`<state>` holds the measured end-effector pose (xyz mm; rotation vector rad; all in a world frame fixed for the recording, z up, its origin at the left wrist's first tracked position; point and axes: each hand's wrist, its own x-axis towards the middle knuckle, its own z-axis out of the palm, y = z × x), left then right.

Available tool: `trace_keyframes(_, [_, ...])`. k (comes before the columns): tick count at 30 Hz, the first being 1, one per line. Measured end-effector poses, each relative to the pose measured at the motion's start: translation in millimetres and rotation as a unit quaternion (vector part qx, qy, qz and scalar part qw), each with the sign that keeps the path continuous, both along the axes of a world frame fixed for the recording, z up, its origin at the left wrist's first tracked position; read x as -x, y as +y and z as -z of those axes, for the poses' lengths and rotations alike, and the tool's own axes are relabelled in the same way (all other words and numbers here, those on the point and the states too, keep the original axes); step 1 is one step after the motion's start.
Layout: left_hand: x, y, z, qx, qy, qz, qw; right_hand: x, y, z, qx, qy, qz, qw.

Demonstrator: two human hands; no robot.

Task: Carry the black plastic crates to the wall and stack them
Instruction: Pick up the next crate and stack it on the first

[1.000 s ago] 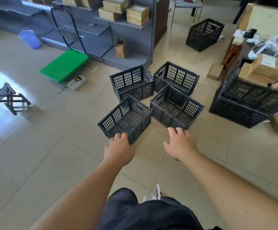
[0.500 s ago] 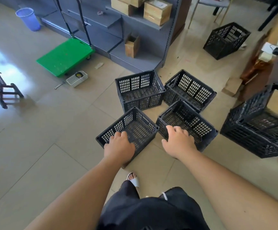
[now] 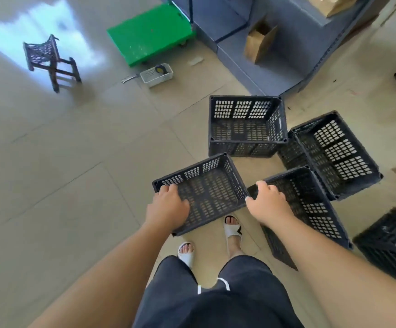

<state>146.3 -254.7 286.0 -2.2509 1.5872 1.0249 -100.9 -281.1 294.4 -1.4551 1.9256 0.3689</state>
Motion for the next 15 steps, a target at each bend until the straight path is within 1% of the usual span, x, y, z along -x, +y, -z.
trace_keyframes(3, [3, -14, 23, -0.013, 0.016, -0.127, 0.992, 1, -40, 29, -0.027, -0.026, -0.013, 0.999])
trace_keyframes(6, [7, -20, 50, -0.03, 0.041, -0.227, 0.973, 7, -70, 58, -0.042, -0.022, -0.018, 0.999])
trace_keyframes(11, [2, -26, 123, -0.039, 0.077, -0.344, 0.935, 12, -109, 133, -0.069, -0.017, 0.001, 0.997])
trace_keyframes(13, [-6, -26, 163, -0.058, 0.083, -0.373, 0.922, 11, -120, 174, -0.083, -0.008, 0.005, 0.997])
trace_keyframes(15, [-14, -26, 206, -0.075, 0.079, -0.38, 0.918, 8, -129, 216, -0.092, 0.001, 0.008, 0.996])
